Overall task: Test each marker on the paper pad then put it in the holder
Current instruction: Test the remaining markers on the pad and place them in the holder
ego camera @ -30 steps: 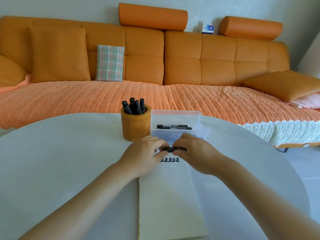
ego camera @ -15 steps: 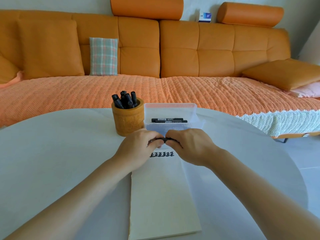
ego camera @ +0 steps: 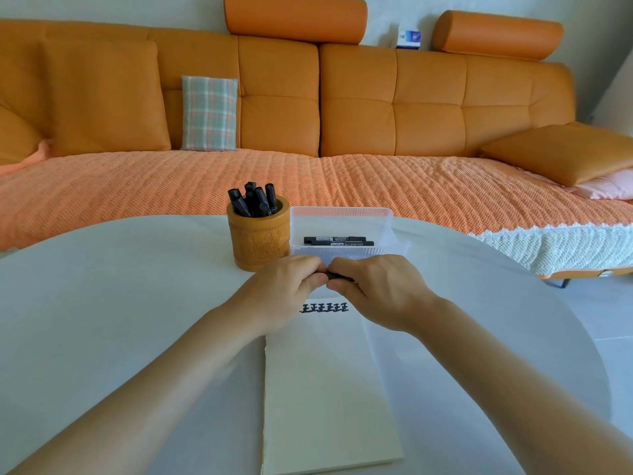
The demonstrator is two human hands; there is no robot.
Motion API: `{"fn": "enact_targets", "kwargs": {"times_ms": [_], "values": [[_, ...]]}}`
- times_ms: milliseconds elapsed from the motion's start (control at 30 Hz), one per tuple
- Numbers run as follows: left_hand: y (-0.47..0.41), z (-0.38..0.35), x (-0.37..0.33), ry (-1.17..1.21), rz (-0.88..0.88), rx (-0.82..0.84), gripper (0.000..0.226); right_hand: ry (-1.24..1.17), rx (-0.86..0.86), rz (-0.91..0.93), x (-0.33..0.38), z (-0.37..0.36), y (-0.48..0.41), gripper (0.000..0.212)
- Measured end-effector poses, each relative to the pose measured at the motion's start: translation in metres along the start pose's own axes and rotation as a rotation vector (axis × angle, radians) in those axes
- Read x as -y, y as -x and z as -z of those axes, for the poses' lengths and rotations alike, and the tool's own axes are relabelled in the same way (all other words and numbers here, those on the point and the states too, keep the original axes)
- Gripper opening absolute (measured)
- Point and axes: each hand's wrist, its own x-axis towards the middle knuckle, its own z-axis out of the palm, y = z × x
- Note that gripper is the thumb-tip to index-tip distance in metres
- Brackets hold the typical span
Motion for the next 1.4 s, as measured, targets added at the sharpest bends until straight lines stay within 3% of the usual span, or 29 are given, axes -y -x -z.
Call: {"fn": "enact_targets", "kwargs": {"times_ms": [233, 333, 433, 567, 667, 733, 833, 933, 1133, 1400], "values": [[-0.002, 0.0, 0.01, -0.036, 0.078, -0.103, 0.014, -0.013, 0.1, -0.066, 0.0, 0.009, 0.002, 0.047], [0.0, 0.0, 0.021, -0.119, 0.168, -0.121, 0.006, -0.267, 0.156, -0.164, -0.012, 0.016, 0.007, 0.023], [0.001, -0.004, 0.026, -0.173, 0.228, -0.047, 0.005, -0.498, 0.129, -0.263, -0.02, 0.019, 0.009, 0.033], [0.001, -0.012, 0.022, -0.168, 0.243, 0.07, 0.009, -0.995, 0.108, -0.402, -0.021, 0.017, 0.017, 0.043], [0.0, -0.018, 0.019, -0.188, 0.184, 0.126, 0.014, -1.023, 0.117, -0.379, -0.026, 0.013, 0.027, 0.052], [-0.001, -0.02, 0.018, -0.158, 0.178, 0.135, 0.028, -1.029, 0.063, -0.38, -0.025, 0.008, 0.033, 0.041], [-0.004, -0.025, 0.011, -0.132, 0.168, 0.172, 0.059, -1.195, -0.098, -0.467, -0.019, 0.0, 0.035, 0.007], [-0.008, -0.033, 0.007, -0.175, 0.143, 0.192, 0.066, -1.229, -0.175, -0.553, -0.019, -0.01, 0.035, 0.012], [-0.013, -0.04, 0.01, -0.179, 0.123, 0.189, 0.06, -1.104, -0.122, -0.663, -0.02, -0.018, 0.032, 0.015], [-0.014, -0.041, 0.013, -0.124, 0.155, 0.217, 0.058, -0.898, -0.065, -0.642, -0.016, -0.024, 0.029, 0.018]]}}
